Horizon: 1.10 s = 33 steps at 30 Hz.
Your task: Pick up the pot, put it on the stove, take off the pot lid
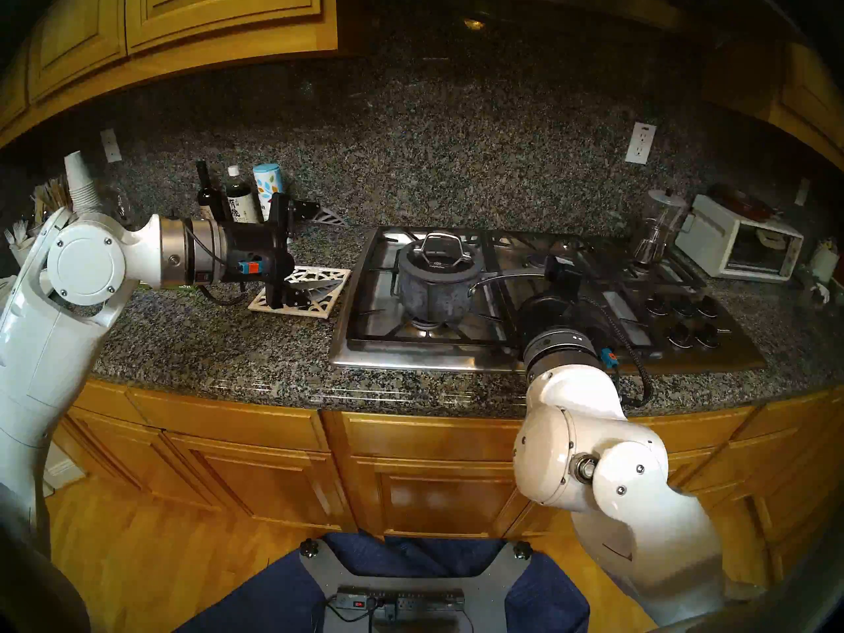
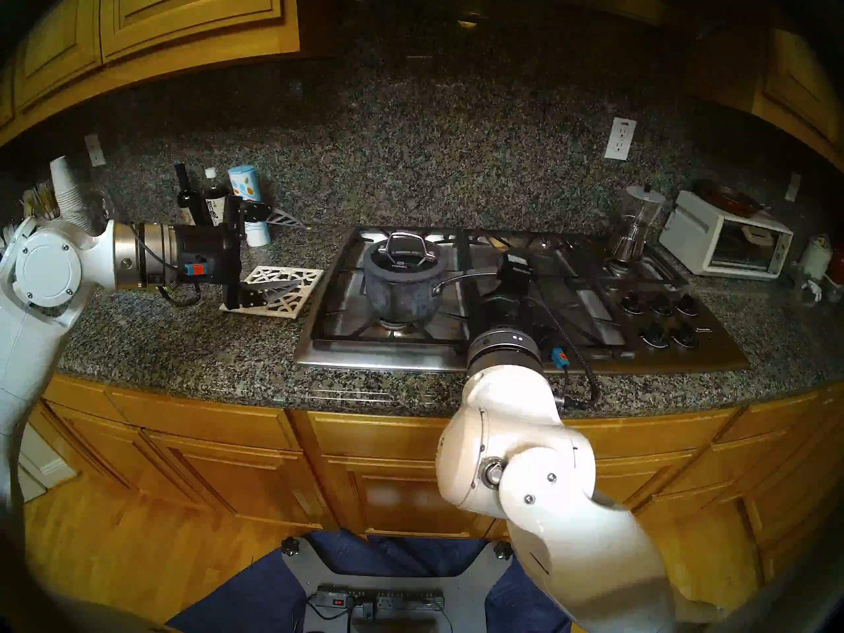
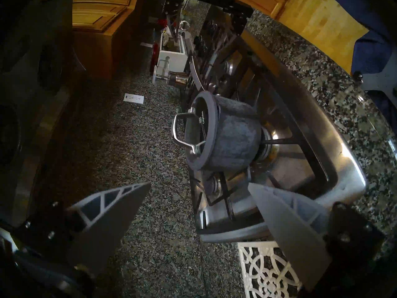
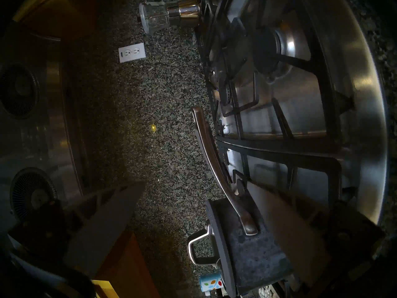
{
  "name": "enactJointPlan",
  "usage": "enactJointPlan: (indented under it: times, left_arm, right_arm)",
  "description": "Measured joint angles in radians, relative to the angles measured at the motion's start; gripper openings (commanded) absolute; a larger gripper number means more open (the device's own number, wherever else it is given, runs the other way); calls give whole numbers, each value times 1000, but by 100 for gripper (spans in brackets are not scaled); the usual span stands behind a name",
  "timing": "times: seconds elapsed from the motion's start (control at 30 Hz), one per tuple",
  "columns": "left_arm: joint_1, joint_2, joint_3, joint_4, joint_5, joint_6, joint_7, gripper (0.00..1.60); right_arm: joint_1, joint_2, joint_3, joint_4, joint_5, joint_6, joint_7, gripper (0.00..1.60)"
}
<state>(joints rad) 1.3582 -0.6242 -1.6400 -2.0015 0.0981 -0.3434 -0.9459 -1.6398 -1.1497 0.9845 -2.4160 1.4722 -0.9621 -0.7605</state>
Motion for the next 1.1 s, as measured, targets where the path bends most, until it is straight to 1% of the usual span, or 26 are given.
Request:
enactJointPlan:
  times: [1.1]
  left_arm:
    - [0,-3,-1,-1,0,-8,-2,160]
  right_arm:
    - [0,-5,0,0,-9,3,-8,160]
